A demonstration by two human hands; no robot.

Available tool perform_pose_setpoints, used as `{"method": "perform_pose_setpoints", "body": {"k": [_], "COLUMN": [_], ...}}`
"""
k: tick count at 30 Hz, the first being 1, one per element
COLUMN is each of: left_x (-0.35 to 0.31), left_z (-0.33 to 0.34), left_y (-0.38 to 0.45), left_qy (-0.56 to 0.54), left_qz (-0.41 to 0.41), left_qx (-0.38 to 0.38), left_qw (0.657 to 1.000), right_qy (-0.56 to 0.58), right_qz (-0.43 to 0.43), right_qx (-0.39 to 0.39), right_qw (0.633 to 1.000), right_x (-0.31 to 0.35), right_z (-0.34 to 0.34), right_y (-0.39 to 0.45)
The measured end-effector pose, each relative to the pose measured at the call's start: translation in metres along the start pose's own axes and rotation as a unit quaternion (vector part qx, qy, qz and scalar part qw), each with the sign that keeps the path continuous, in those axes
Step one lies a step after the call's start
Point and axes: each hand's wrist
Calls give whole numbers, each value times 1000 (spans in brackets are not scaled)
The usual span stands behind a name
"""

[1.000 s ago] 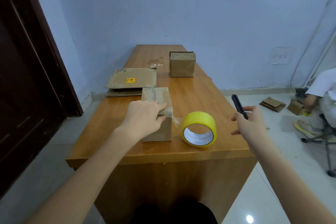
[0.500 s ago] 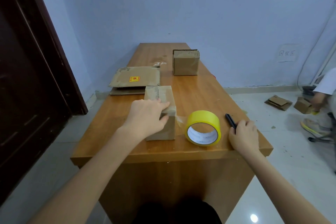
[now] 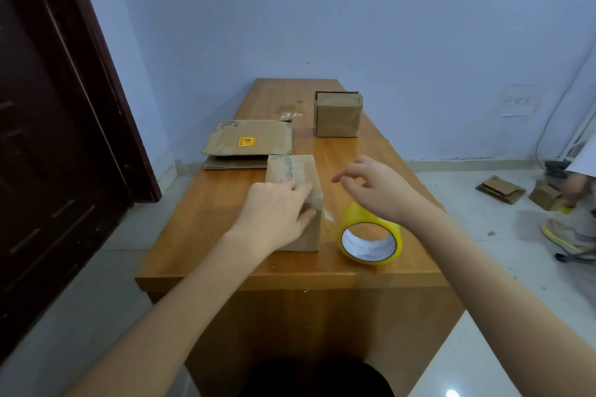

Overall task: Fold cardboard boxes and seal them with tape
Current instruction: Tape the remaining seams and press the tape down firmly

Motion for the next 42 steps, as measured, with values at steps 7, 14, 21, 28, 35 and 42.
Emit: {"method": "perform_pose_setpoints", "body": {"k": [7, 14, 21, 28, 35, 42], "left_x": [-6, -8, -12, -12, -10, -9], "left_z": [1, 4, 3, 3, 4, 7], "left_y": [0, 0, 1, 0, 0, 0], "left_qy": [21, 30, 61, 62, 61, 55], "left_qz": [19, 28, 33, 27, 35, 42], "left_qx": [14, 8, 22, 28, 15, 18], "left_qw": [1000, 999, 997, 997, 997, 997], "right_qy": [-73, -29, 5, 38, 8, 4], "right_qz": [85, 100, 126, 158, 187, 218], "right_qx": [249, 171, 107, 52, 38, 43], "right_qw": [962, 980, 986, 985, 982, 975], "right_x": [1, -5, -7, -6, -1, -22], "right_z": [20, 16, 20, 24, 26, 9], "right_y": [17, 4, -9, -24, -38, -54]}}
Point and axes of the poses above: each hand's wrist, its own y-axis towards the middle knuckle, its own z-axis out of the palm, x = y × z, and after that the axes turned 15 degrees about -z, right-handed
